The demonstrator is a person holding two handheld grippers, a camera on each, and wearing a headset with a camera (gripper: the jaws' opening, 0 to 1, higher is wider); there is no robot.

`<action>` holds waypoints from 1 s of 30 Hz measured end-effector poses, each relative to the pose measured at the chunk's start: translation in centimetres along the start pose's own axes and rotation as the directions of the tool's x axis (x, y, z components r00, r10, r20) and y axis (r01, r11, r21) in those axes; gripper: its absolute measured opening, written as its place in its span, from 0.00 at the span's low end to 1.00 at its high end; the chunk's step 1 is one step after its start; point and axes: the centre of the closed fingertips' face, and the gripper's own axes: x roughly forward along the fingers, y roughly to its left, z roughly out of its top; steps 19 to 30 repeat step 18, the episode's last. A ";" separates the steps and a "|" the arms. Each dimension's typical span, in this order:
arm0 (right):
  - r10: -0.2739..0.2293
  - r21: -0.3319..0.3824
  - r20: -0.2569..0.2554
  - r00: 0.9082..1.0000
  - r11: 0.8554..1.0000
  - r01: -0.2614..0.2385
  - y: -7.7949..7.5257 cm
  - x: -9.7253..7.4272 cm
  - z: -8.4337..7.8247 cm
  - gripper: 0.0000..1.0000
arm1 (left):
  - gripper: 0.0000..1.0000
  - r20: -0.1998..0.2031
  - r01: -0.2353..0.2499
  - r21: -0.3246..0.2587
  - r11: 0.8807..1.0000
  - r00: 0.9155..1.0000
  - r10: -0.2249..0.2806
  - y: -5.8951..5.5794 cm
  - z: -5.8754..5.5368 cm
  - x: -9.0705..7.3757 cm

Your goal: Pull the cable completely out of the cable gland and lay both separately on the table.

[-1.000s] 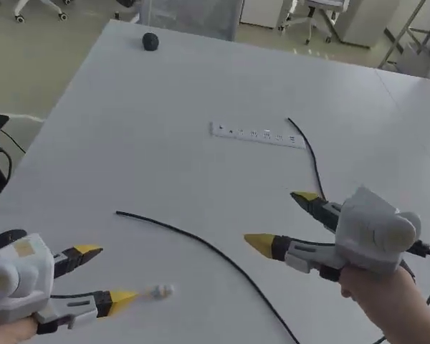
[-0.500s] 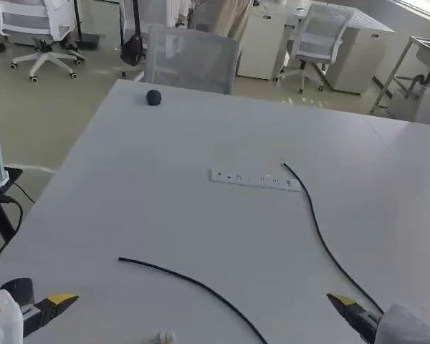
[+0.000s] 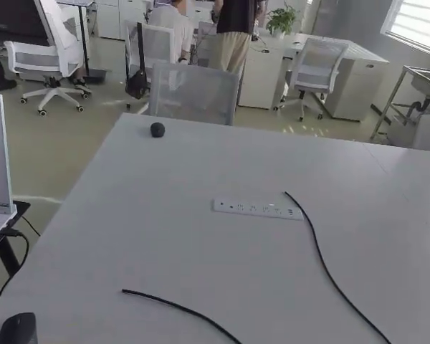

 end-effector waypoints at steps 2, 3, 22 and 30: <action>0.003 -0.002 -0.008 1.000 1.000 -0.003 0.0 -0.1 0.0 0.99 | 0.94 -0.033 0.001 0.004 1.000 0.999 -0.001 -0.1 -0.8 0.1; 0.002 -0.001 -0.011 1.000 1.000 -0.002 -0.1 -0.2 0.0 0.99 | 0.95 -0.047 0.004 0.004 1.000 0.999 -0.004 -0.2 -0.9 0.0; 0.017 -0.009 -0.029 0.999 1.000 -0.018 0.0 -0.6 0.2 0.99 | 0.99 -0.086 -0.003 -0.031 1.000 0.996 0.000 -0.2 -1.6 -0.1; 0.017 -0.009 -0.029 0.999 1.000 -0.018 0.0 -0.6 0.2 0.99 | 0.99 -0.086 -0.003 -0.031 1.000 0.996 0.000 -0.2 -1.6 -0.1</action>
